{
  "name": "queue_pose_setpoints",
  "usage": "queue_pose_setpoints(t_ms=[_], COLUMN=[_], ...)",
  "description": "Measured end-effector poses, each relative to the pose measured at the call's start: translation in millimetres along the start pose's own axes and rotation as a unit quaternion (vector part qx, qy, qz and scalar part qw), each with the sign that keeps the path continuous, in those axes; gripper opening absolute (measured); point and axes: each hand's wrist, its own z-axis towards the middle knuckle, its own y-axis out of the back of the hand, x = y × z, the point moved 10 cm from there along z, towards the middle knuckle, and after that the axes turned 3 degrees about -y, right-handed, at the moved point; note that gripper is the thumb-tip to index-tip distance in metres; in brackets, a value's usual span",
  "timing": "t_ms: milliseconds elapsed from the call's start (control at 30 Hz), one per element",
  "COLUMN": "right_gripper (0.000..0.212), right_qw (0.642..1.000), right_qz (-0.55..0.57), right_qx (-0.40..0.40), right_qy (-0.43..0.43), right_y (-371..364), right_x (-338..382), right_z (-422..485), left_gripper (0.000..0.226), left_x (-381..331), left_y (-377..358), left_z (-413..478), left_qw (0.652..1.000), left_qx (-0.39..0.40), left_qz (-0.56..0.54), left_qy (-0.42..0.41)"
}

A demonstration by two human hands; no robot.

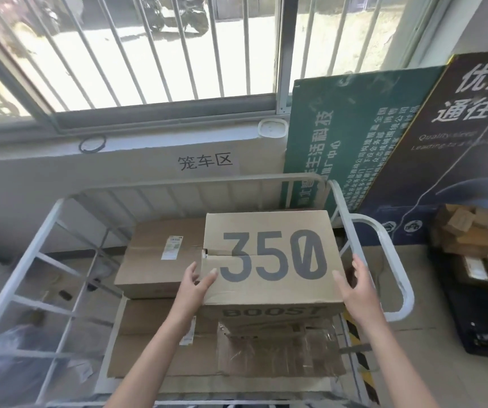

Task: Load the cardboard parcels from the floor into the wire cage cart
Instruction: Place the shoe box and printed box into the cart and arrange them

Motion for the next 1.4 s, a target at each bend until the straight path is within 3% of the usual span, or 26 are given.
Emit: queue_pose_setpoints(t_ms=[100,200,300,467,567,633,700,800,933,1167,1400], right_gripper=[0.078,0.062,0.060,0.049,0.065,0.071,0.064,0.063,0.070,0.067,0.071], right_qw=[0.997,0.998,0.997,0.997,0.995,0.992,0.986,0.978,0.968,0.937,0.913], right_qz=[0.009,0.001,0.016,0.046,0.072,0.087,0.108,0.110,0.067,0.019,-0.046], right_qx=[0.036,0.038,0.043,0.048,0.066,0.087,0.121,0.167,0.211,0.254,0.260], right_qy=[-0.066,-0.058,-0.054,-0.031,-0.030,-0.034,-0.036,-0.059,-0.115,-0.237,-0.312], right_y=[-21.6,-31.6,-32.5,-43.9,-76.1,-108.9,-152.9,-228.3,-330.9,-477.2,-564.4], right_x=[-20.7,-23.2,-18.2,5.6,22.3,34.6,44.4,48.8,33.0,-50.7,-160.7], right_z=[29.3,39.8,38.0,-11.9,-62.1,-95.7,-125.5,-157.6,-163.6,-119.6,-73.4], left_gripper=[0.071,0.055,0.044,0.046,0.049,0.055,0.056,0.047,0.051,0.097,0.084], left_x=[8.8,8.2,2.2,1.1,19.0,40.9,67.5,109.9,182.8,305.6,409.3], left_y=[-22.6,-22.8,-16.5,24.6,88.7,140.8,194.9,270.2,332.6,357.0,334.6], left_z=[8.8,14.6,14.6,-7.9,-28.6,-43.7,-58.4,-72.0,-49.4,48.9,146.3], left_qw=[1.000,0.999,0.999,0.998,0.997,0.994,0.989,0.981,0.971,0.959,0.948], left_qx=[-0.004,-0.023,-0.010,-0.018,-0.057,-0.091,-0.128,-0.171,-0.152,-0.075,-0.026], left_qz=[-0.031,-0.026,-0.029,-0.046,-0.055,-0.056,-0.055,-0.035,0.031,0.079,0.069], left_qy=[-0.001,-0.017,-0.021,-0.035,-0.012,0.017,0.043,0.089,0.180,0.262,0.309])
